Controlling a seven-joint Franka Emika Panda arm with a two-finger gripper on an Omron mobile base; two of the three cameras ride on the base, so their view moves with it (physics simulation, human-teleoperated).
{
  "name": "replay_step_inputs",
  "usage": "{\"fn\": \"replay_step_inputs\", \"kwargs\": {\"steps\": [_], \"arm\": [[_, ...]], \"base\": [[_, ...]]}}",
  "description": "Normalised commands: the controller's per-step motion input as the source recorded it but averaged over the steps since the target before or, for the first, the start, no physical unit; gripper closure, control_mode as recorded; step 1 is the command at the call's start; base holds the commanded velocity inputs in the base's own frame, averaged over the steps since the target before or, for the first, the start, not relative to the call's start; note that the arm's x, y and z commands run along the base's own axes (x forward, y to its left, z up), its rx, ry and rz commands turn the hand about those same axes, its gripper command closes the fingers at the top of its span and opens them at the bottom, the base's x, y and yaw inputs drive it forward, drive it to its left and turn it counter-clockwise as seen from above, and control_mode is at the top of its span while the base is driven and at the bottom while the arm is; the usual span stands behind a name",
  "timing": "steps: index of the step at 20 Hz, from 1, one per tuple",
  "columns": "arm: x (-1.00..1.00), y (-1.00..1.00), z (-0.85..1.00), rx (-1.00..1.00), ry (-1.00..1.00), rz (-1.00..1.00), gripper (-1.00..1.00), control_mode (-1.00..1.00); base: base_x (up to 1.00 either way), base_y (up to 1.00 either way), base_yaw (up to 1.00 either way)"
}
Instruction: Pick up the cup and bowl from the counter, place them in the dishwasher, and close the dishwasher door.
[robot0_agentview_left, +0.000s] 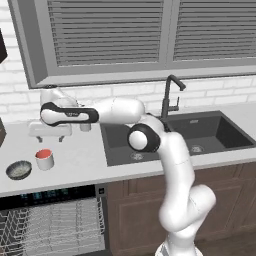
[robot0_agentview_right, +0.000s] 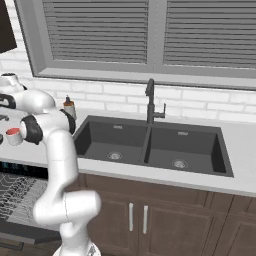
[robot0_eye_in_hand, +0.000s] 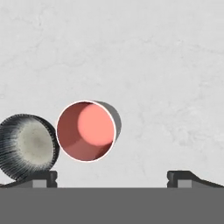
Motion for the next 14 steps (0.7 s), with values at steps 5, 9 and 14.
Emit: {"fn": "replay_step_inputs", "kwargs": {"steps": [5,9,14], "arm": [[0.05,0.08,0.0,0.0,-0.01,0.03,-1.0,-1.0],[0.06,0.0,-0.26,0.0,0.0,0.01,-1.0,-1.0],[-0.25,-0.33,-0.65,0.0,0.0,0.0,-1.0,-1.0]], "base": [[0.0,0.0,0.0],[0.0,0.0,0.0],[0.0,0.0,0.0]]}}
